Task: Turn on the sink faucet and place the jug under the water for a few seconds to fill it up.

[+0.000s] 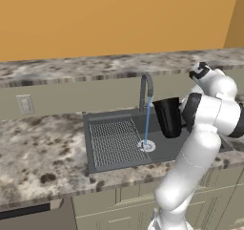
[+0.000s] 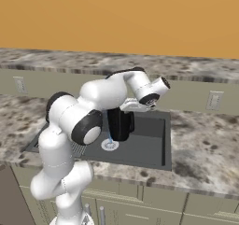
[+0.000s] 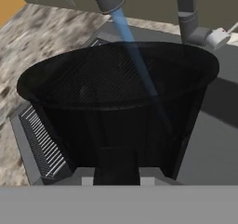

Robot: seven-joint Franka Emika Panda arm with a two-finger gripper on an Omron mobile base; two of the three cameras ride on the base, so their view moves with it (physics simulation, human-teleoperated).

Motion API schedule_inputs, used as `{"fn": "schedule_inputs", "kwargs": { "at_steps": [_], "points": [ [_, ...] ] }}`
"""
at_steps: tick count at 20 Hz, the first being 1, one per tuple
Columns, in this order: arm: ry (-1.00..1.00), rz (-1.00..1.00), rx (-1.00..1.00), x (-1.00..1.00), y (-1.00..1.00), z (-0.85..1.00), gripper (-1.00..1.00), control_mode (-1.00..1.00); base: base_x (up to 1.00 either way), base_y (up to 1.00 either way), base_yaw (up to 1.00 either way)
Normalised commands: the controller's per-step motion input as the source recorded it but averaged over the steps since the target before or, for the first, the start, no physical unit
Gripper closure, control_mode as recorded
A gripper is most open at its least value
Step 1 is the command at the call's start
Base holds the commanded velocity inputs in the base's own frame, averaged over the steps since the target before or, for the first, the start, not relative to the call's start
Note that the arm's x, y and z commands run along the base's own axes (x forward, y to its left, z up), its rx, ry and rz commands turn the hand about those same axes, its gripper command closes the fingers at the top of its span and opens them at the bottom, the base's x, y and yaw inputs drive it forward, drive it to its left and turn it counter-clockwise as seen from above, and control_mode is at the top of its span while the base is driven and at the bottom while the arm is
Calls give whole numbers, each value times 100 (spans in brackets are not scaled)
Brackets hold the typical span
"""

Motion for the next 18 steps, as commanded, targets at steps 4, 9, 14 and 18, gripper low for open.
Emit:
{"fn": "schedule_inputs", "kwargs": {
  "at_steps": [4, 9, 14, 18],
  "points": [
    [0, -1, -3, 31, 28, -8, 100, -100, 0, 0, 0],
    [0, 0, -4, 23, 38, -4, 100, -100, 0, 0, 0],
    [0, 0, -8, 23, 40, -16, 100, -100, 0, 0, 0],
    [-2, 0, -9, 1, 31, -7, 100, -100, 0, 0, 0]
  ]
}}
